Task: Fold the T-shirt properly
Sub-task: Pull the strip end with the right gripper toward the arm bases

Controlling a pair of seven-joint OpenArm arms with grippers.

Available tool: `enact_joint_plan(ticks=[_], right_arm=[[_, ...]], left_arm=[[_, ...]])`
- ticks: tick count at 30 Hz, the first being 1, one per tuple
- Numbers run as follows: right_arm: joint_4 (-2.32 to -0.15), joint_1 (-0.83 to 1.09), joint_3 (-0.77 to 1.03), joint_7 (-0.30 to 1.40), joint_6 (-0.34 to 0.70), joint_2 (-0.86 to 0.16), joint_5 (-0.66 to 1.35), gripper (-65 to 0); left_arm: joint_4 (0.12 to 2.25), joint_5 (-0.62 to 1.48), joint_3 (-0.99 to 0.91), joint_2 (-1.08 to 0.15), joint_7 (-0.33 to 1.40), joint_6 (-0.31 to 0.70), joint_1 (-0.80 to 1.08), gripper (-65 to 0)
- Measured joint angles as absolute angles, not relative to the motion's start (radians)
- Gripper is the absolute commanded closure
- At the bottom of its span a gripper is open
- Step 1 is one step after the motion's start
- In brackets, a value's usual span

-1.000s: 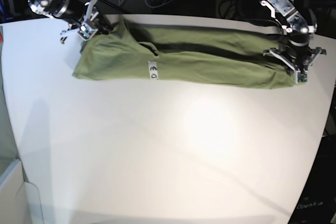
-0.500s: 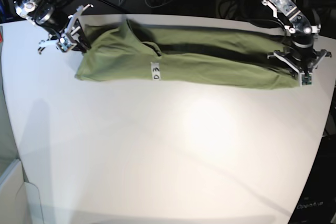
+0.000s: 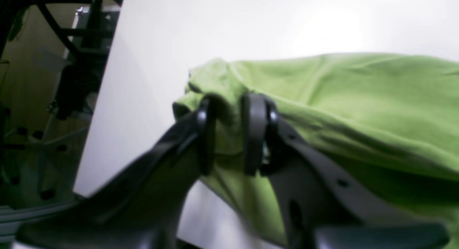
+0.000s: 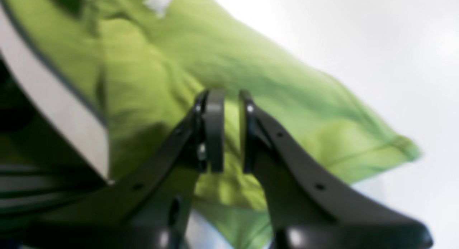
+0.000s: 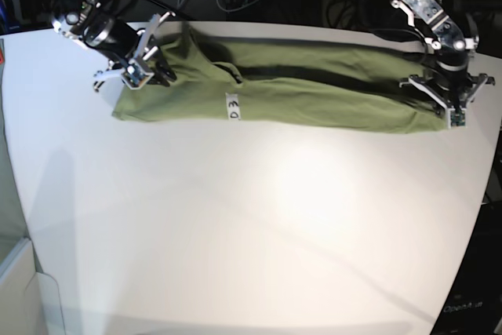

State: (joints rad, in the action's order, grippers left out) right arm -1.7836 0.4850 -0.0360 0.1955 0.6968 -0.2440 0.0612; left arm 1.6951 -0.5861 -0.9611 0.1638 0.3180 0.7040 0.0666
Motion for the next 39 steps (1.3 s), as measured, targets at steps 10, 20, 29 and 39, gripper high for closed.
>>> enact_joint_plan(ticks=[10,20,29,39], right_arm=[[-1.724,0.488,-0.127,0.194,0.696,-0.21,0.061,-6.2],[-1.707,0.536,-0.173,0.185,0.693,-0.224,0.06,-6.2],[-1.8,0.529,-0.125,0.188,0.698,-0.296,0.062,-6.2],[-1.618,0.415,-0.057,0.189,0.696,-0.301,0.063,-6.2]], left_arm=[[1.694,-0.586,-0.958,0.164,0.318,0.704,0.066,-12.0],[1.693,-0.586,-0.959,0.164,0.318,0.704,0.064,-12.0],[1.693,-0.586,-0.959,0.164,0.318,0.704,0.064,-12.0],[1.693,-0.587,-0.96,0.164,0.318,0.704,0.065,-12.0]])
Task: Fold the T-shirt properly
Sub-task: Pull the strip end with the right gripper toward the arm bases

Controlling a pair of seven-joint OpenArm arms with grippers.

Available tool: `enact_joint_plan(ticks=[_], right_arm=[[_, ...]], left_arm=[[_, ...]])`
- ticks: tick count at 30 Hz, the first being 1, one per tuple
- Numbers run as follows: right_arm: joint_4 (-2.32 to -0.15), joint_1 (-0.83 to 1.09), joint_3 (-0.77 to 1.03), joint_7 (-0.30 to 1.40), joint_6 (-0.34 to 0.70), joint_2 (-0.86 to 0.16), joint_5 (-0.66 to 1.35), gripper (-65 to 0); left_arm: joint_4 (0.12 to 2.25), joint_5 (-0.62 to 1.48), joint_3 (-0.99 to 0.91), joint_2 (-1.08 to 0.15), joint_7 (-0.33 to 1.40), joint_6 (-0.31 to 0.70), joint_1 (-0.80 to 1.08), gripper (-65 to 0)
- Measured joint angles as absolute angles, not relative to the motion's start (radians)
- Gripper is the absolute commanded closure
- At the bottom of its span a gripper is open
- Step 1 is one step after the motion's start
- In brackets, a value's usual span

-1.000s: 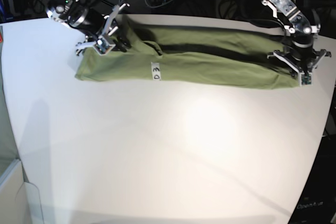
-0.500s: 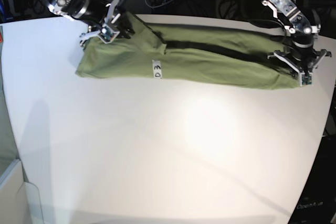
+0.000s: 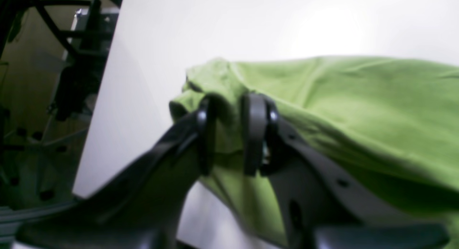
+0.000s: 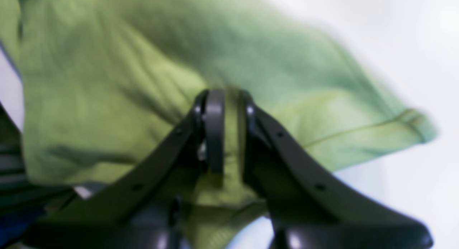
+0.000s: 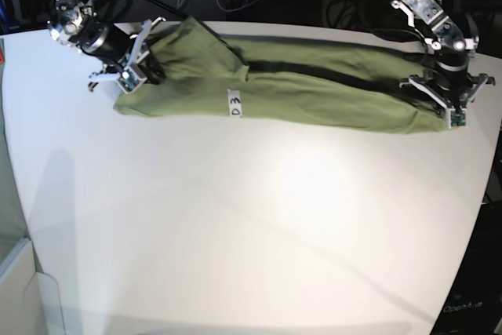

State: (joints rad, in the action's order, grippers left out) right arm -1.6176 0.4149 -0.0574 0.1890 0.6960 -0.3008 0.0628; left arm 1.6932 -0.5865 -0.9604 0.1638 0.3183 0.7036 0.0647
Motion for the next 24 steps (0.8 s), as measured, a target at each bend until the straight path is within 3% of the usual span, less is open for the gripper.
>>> enact_joint_plan(ticks=[16,21,24], right_arm=[[-1.502,0.347,-0.057,0.13,0.703,-0.299,0.101,-6.1],[-1.499,0.338,-0.057,0.134,0.704,-0.299,0.1,-6.1],[-1.499,0.338,-0.057,0.134,0.703,-0.299,0.1,-6.1]], left_arm=[[1.702,-0.587,-0.96,0.164,0.319,0.704,0.065,-13.3],[1.754,-0.551,-0.96,0.164,0.323,0.703,0.095,-27.5],[1.792,-0.515,-0.961,0.164,0.325,0.704,0.119,-29.6]])
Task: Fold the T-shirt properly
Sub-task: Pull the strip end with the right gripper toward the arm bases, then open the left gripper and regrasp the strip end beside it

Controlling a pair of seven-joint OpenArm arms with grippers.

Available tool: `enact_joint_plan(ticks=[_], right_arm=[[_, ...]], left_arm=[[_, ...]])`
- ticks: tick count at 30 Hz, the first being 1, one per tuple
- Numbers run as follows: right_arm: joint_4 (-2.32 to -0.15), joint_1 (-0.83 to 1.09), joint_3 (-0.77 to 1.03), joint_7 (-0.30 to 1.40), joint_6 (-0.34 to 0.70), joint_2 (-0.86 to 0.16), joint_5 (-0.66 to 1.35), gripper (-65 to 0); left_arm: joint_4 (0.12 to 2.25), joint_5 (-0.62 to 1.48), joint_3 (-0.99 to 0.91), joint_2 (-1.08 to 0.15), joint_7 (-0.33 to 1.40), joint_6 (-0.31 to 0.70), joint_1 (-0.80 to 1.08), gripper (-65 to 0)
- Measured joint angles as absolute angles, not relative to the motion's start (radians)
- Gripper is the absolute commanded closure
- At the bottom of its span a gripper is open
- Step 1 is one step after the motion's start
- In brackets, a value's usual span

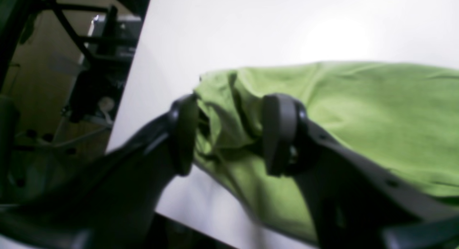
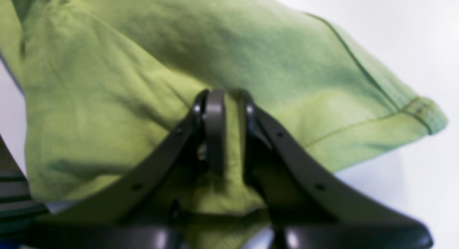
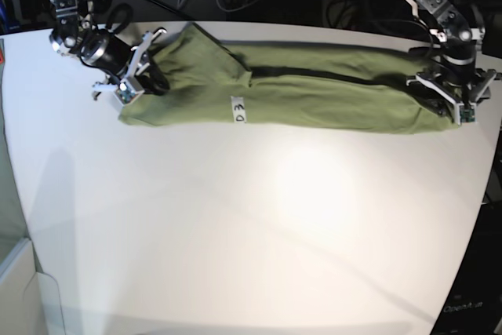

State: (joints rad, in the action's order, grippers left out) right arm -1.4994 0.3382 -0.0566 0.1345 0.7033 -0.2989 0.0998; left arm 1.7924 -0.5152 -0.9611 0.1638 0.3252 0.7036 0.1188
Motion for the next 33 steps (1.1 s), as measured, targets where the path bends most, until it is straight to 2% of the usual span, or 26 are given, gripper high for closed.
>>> enact_joint_plan(ticks=[6,17,23,30,31,33], right_arm=[[-1.499,0.338,-0.057,0.135,0.703,-0.299,0.1,-6.1],[-1.499,0.338,-0.057,0.138,0.703,-0.299,0.1,-6.1],[-1.499,0.338,-0.057,0.138,0.703,-0.299,0.1,-6.2],[-1.5,0.338,-0.059,0.138,0.703,-0.299,0.1,-6.4],[-1.499,0.339,-0.059,0.138,0.703,-0.299,0.101,-6.5],[-1.499,0.339,-0.059,0.138,0.703,-0.299,0.1,-6.5]], left_arm=[[1.82,-0.512,-0.968,0.164,0.325,0.704,0.144,-29.6],[1.84,-0.5,-1.128,0.163,0.315,0.702,0.062,-29.6],[1.681,-0.519,-1.137,0.106,0.332,0.704,0.043,-29.6],[1.618,-0.518,-1.136,0.106,0.329,0.707,0.018,-29.8],[1.621,-0.515,-1.135,0.105,0.325,0.706,0.015,-30.1],[1.625,-0.516,-1.135,0.105,0.318,0.703,0.015,-35.5]])
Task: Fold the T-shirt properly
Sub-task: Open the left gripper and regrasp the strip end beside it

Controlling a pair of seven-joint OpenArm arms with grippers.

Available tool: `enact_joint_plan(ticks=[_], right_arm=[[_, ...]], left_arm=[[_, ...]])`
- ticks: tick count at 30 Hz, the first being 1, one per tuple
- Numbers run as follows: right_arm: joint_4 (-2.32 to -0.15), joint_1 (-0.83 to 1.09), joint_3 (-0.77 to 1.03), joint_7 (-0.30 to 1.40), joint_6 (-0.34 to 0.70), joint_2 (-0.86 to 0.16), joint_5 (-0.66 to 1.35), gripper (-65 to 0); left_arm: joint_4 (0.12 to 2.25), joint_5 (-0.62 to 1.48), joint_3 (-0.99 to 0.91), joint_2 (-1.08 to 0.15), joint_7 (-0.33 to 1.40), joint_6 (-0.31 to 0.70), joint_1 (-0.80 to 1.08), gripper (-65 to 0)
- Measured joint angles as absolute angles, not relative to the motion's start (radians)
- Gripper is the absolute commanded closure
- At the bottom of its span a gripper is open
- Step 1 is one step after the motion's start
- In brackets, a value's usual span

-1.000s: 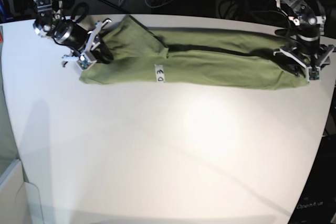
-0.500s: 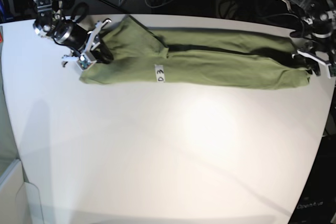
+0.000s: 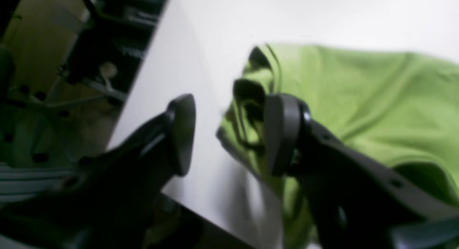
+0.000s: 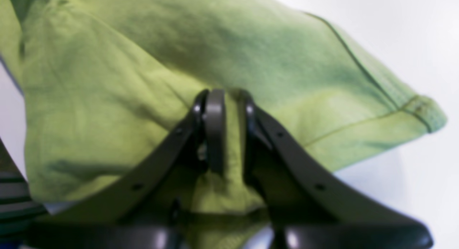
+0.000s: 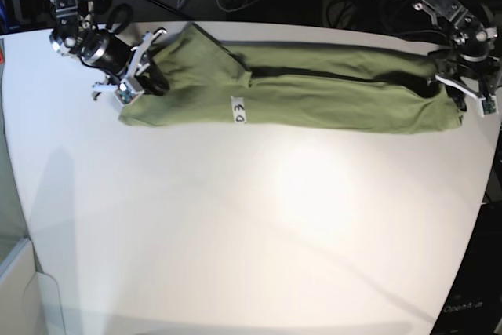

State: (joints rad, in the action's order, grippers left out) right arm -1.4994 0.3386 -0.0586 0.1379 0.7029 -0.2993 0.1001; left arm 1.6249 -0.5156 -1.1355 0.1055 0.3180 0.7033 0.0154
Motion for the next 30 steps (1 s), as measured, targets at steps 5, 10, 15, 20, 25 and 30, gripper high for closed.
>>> enact_joint_plan(ticks=[5,10,15,20,25,30], right_arm=[[-1.5,0.339,-0.059,0.138,0.703,-0.299,0.1,-6.5],[-1.499,0.339,-0.059,0.138,0.703,-0.299,0.1,-6.5],[-1.5,0.341,-0.059,0.137,0.703,-0.299,0.101,-6.5],[-1.5,0.341,-0.058,0.138,0.703,-0.299,0.104,-6.7],[-1.5,0.341,-0.059,0.138,0.703,-0.299,0.104,-6.7],[-1.5,0.342,-0.058,0.138,0.703,-0.299,0.104,-6.7]], left_arm=[[1.644,-0.508,-1.136,0.109,0.338,0.704,0.016,-52.1],[1.641,-0.511,-1.134,0.084,0.434,0.704,-0.001,-52.2],[1.558,-0.51,-1.115,0.044,0.476,0.708,-0.053,-52.2],[1.522,-0.512,-1.058,0.012,0.538,0.702,-0.05,-52.2],[1.51,-0.511,-1.039,0.016,0.536,0.704,-0.053,-52.2],[1.453,-0.503,-1.039,0.005,0.524,0.703,-0.06,-52.2]])
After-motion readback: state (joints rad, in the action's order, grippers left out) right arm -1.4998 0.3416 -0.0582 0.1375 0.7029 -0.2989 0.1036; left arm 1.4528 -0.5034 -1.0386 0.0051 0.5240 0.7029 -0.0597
